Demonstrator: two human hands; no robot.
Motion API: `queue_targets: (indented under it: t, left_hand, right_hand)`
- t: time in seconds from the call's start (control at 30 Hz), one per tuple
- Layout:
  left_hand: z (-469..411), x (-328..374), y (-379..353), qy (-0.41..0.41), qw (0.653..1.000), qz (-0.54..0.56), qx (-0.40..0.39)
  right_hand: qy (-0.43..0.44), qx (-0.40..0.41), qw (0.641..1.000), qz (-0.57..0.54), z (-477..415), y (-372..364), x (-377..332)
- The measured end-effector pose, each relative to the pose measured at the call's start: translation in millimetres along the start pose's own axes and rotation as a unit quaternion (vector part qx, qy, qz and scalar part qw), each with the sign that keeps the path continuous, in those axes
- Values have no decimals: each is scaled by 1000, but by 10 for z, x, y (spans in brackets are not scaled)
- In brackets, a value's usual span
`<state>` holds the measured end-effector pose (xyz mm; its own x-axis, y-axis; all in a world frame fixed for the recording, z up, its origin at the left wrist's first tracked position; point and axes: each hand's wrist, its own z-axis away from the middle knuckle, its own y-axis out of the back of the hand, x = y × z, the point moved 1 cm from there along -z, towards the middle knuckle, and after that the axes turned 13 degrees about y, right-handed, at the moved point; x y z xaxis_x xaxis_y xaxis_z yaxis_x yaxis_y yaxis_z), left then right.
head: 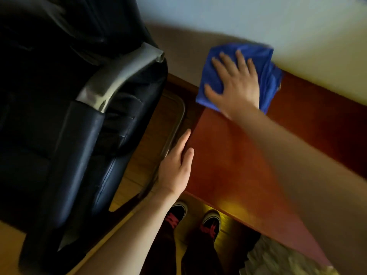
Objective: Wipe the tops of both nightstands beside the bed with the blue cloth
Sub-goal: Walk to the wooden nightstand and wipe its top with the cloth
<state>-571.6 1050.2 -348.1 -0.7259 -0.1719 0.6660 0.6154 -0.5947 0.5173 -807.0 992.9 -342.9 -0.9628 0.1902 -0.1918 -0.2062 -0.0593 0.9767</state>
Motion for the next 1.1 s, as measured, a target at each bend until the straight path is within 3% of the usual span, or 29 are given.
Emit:
queue_targets:
  t: [0.13,0.2,0.43,0.6,0.73,0.83,0.93,1.0,1.1]
  left_hand:
    - [1,20,7,17,1000,7,-20]
    - [-11,15,13,24,999,11,-20]
    - [-31,-16,8,14,1000,15,-10]
    - [-33,-28,11,37,999,21,-19]
    - [-36,-23,-14,28,999,31,-5]
    - [-17,9,-13,18,999,36,-16]
    - [-4,24,-11,26,999,28,-10]
    - [10,36,-7,26,999,26,1]
    - [18,43,2,36,999,15,7]
  right_hand:
    - [-28,13,1000,3,-57,31,16]
    - [-28,34,999,-14,417,-17,-190]
    - [-26,-62,997,-33,2302,-339,-1151]
    - [-3,-26,999,-27,1623,-300,-813]
    - [-51,48,998,-9,501,-169,-343]
    - [-86,30,996,-14,-61,-6,-47]
    - [-92,45,995,-6,147,-18,-81]
    - [-113,70,991,-17,697,-91,-297]
    - [-143,27,989,-34,1744,-254,-762]
